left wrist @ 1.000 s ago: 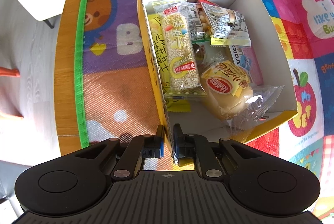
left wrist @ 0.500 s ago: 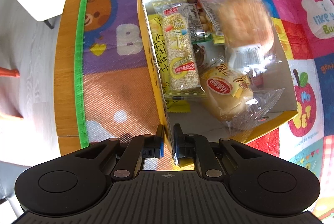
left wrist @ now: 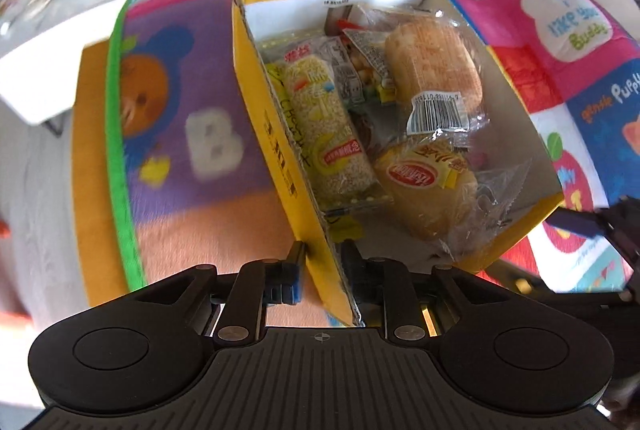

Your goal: Organize objects

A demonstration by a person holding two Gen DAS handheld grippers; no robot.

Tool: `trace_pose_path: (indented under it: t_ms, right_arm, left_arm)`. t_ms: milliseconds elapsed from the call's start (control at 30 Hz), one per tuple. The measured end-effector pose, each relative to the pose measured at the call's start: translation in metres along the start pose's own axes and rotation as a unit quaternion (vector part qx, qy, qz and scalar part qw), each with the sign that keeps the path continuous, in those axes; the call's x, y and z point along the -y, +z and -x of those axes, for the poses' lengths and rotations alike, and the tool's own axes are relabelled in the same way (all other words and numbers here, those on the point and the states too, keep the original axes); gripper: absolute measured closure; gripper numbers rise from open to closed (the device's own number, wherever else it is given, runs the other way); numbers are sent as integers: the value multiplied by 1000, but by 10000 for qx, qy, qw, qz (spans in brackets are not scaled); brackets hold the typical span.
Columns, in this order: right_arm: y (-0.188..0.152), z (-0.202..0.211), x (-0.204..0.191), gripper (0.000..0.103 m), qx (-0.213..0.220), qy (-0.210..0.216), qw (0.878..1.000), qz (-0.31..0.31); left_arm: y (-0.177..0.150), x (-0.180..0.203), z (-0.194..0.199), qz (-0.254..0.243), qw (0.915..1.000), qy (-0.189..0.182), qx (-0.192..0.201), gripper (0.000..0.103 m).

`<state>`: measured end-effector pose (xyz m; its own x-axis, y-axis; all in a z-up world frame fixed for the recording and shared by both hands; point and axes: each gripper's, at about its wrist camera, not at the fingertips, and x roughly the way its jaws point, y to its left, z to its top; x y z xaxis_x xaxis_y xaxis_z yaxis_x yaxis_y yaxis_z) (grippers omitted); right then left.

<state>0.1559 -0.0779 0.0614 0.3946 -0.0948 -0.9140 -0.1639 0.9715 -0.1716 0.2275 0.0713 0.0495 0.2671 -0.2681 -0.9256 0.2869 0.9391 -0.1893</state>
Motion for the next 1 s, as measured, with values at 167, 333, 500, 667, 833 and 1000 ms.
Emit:
trace_pose_path:
  t_ms: [167, 333, 500, 667, 833, 1000]
  right_arm:
    - [28, -22, 14, 38, 287, -168, 9970, -701]
    - [42, -31, 23, 38, 436, -212, 9958, -780]
    - [42, -32, 24, 35, 601, -254, 9954, -697]
    - [17, -27, 33, 31, 775, -13, 9941, -763]
    - [-49, -16, 48, 19, 927, 281, 9921, -802]
    - [-116, -9, 60, 4, 961, 712, 9907, -649]
  left_arm:
    - [22, -13, -3, 111, 9980, 373, 494, 58]
    - [16, -43, -10, 777, 9920, 711, 695, 5]
    - [9, -46, -11, 877, 9887, 684, 1006, 0]
    - [-13, -31, 16, 821, 9726, 1073, 1891, 1]
    - [-70, 6, 61, 920, 9374, 1535, 2989, 1]
    - [-162, 64, 60, 1343, 9244, 1633, 3174, 1]
